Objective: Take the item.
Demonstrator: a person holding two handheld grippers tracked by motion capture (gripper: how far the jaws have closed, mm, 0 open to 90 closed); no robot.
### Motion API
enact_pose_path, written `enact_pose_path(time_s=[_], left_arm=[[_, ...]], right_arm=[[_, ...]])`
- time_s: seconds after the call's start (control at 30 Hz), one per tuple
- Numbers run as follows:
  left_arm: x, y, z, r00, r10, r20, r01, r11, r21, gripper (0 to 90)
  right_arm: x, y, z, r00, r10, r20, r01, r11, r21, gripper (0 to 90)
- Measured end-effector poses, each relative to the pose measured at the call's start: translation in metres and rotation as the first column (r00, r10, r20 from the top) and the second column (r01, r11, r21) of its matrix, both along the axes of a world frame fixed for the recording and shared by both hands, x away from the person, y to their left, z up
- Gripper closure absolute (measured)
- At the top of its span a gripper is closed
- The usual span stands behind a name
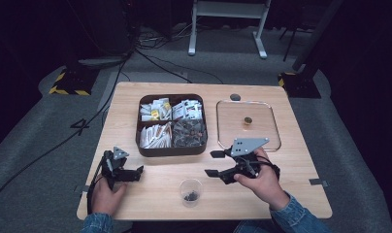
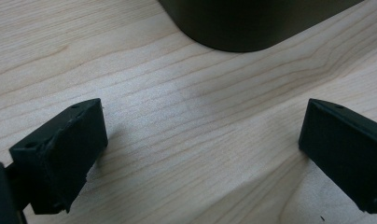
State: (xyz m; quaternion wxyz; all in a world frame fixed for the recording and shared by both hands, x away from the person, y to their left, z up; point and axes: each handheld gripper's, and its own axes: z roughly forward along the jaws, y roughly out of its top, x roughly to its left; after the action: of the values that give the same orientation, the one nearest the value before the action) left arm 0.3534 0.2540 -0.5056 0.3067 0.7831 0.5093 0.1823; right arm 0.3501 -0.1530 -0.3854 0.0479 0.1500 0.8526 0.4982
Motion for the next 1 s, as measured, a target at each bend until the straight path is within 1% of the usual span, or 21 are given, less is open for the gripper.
enact_pose_path(time_s=[0.03,0.07,0.1,0.13,0.17,0.2,0.23,0.27,0.47,0.67,0.73,0.77,0.8,0.9,1.0], left_arm=[[0.0,0.0,0.0,1.0,-0.001,0.002,0.001,1.0,0.001,1.4],[0.0,0.0,0.0,1.0,-0.002,0.002,0.002,1.0,0.003,1.4],[0.0,0.0,0.0,1.0,-0.002,0.002,0.002,1.0,0.003,1.4],[0.0,0.0,0.0,1.0,-0.002,0.003,0.002,1.0,0.003,1.4],[0.0,0.0,0.0,1.0,-0.001,0.002,0.001,1.0,0.004,1.4],[0.0,0.0,0.0,1.0,-0.001,0.002,0.001,1.0,0.004,1.4],[0.0,0.0,0.0,1.0,-0.003,0.002,0.003,1.0,0.005,1.4],[0.0,0.0,0.0,1.0,-0.003,0.001,0.003,1.0,0.003,1.4],[0.0,0.0,0.0,1.0,-0.003,0.001,0.003,1.0,0.0,1.4],[0.0,0.0,0.0,1.0,-0.003,0.002,0.003,1.0,0.002,1.4],[0.0,0.0,0.0,1.0,-0.003,0.001,0.003,1.0,0.001,1.4],[0.0,0.0,0.0,1.0,-0.003,0.001,0.003,1.0,0.001,1.4],[0.0,0.0,0.0,1.0,-0.004,0.002,0.004,1.0,0.003,1.3],[0.0,0.0,0.0,1.0,-0.004,0.002,0.003,1.0,0.003,1.4],[0.0,0.0,0.0,1.0,-0.003,0.002,0.003,1.0,0.003,1.4]], right_arm=[[0.001,-0.003,0.001,0.9999,-0.011,0.001,0.011,0.9999,0.0,35.1],[0.004,-0.009,0.002,0.9994,-0.032,0.013,0.032,0.9995,-0.009,35.2],[0.004,-0.009,0.002,0.9994,-0.032,0.013,0.032,0.9995,-0.009,35.2],[0.007,-0.015,0.003,0.9979,-0.056,0.033,0.057,0.998,-0.027,35.3],[0.008,-0.018,0.003,0.9967,-0.069,0.042,0.071,0.9968,-0.036,35.3],[0.008,-0.018,0.003,0.9967,-0.069,0.042,0.071,0.9968,-0.036,35.3],[0.011,-0.025,0.002,0.994,-0.091,0.06,0.095,0.9941,-0.054,35.3],[0.012,-0.028,0.002,0.9929,-0.102,0.062,0.105,0.9926,-0.061,35.3],[0.02,-0.047,-0.002,0.9863,-0.154,0.058,0.159,0.9841,-0.08,35.3],[0.031,-0.067,-0.007,0.9762,-0.212,0.046,0.215,0.9728,-0.086,34.4],[0.033,-0.073,-0.008,0.9749,-0.22,0.035,0.222,0.972,-0.077,33.5],[0.033,-0.073,-0.008,0.9749,-0.22,0.035,0.222,0.972,-0.077,33.5],[0.034,-0.078,-0.01,0.9757,-0.218,0.018,0.219,0.9736,-0.064,33.0],[0.036,-0.084,-0.014,0.9735,-0.228,0.016,0.229,0.9711,-0.069,32.5],[0.038,-0.09,-0.021,0.9718,-0.236,0.004,0.236,0.9694,-0.069,31.6]])
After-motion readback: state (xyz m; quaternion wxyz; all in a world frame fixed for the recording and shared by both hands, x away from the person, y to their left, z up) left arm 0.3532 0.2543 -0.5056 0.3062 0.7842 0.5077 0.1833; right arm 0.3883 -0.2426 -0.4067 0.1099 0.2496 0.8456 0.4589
